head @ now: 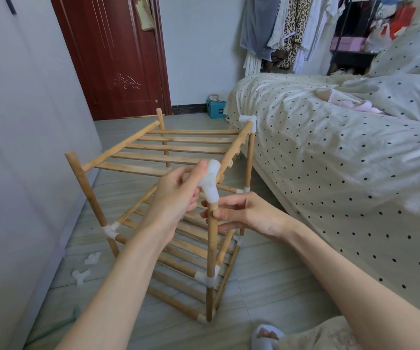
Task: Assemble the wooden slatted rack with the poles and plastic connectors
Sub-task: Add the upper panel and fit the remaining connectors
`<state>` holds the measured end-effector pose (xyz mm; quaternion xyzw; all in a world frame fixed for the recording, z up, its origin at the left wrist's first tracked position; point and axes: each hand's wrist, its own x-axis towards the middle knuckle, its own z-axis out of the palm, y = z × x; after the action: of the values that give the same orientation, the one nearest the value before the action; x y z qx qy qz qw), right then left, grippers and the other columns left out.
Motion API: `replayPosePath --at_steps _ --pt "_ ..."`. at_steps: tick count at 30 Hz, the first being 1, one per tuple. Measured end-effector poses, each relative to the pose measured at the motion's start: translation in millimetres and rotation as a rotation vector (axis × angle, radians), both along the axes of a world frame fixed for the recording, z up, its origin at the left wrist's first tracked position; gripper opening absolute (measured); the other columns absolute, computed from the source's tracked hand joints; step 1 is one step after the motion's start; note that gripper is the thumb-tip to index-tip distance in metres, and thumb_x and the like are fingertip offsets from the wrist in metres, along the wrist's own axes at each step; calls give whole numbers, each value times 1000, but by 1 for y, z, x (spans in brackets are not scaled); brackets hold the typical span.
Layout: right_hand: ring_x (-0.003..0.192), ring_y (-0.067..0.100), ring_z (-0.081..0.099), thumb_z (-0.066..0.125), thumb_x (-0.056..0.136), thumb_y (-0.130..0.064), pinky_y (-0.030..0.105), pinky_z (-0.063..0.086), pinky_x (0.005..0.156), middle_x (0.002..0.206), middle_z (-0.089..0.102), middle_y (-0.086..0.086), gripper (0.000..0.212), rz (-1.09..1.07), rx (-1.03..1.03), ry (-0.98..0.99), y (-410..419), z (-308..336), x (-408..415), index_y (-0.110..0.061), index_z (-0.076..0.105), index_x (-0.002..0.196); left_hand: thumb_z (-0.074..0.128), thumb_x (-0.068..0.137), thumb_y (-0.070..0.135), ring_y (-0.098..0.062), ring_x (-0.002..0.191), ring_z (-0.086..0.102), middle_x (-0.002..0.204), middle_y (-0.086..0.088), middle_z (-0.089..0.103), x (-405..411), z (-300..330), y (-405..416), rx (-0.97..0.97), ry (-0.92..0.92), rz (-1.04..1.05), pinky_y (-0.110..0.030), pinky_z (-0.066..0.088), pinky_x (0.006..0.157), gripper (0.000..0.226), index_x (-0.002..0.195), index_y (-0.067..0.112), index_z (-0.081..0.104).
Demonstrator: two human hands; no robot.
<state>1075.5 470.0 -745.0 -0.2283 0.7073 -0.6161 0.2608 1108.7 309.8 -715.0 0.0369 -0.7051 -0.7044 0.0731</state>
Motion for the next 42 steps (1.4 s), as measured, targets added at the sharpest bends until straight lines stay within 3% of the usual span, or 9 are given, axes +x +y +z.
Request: replayPosePath --at_steps 4,6,10,14,17,21,27,31,42 --pt "103 20 65 48 95 -6 33 53 88 113 67 11 28 -39 -114 -161 3 0 -8 -8 61 120 56 90 40 -6 45 32 51 9 35 -1 1 0 -60 4 0 -15 29 41 32 91 8 62" --pt "93 19 67 46 98 -20 32 54 81 104 69 11 28 -144 -224 -260 -2 3 -11 -3 62 114 57 90 39 -6 44 32 47 12 37 -1 0 1 -139 11 6 -19 28 45 31 84 9 61" --pt "82 16 62 51 92 -45 26 54 73 89 66 6 43 -249 -318 -418 -21 7 -18 -6 63 104 58 89 37 -5 46 37 39 17 41 0 -4 5 -193 19 54 -21 28 49 28 90 10 65" --pt "74 16 56 58 91 -29 22 52 65 94 61 12 22 -305 -448 -466 -33 8 -25 -7 61 94 57 90 35 -6 46 35 42 15 38 3 -5 1 -212 44 56 -22 27 50 28 80 9 62" --pt "67 15 54 58 91 -24 23 50 67 79 59 10 19 -333 -545 -480 -32 15 -30 -7 59 82 57 90 33 -7 41 30 43 12 35 6 -5 -2 -217 35 31 -22 25 45 30 68 14 52" --pt "51 9 52 51 95 -21 18 48 58 65 59 5 23 -339 -629 -450 -29 27 -32 -8 56 77 57 91 32 -4 39 30 42 13 36 8 -4 -3 -191 31 -4 -16 26 39 30 68 13 49" --pt "51 10 48 54 93 -21 17 47 51 62 55 5 11 -311 -582 -506 -24 23 -29 -10 51 90 57 90 34 -6 42 32 44 13 37 6 -3 -2 -204 20 3 -19 27 43 31 68 14 51" --pt "55 10 47 56 91 -23 18 44 49 66 55 4 14 -329 -540 -485 -19 21 -29 -12 51 100 59 89 35 -5 42 32 42 14 38 4 -5 1 -236 62 25 -25 25 50 35 61 17 49" --pt "54 9 48 57 90 -23 16 38 45 66 57 4 11 -305 -530 -518 -15 20 -28 -12 56 91 58 91 30 -5 39 27 43 12 32 0 -4 0 -191 52 -43 -18 21 40 32 65 13 51"
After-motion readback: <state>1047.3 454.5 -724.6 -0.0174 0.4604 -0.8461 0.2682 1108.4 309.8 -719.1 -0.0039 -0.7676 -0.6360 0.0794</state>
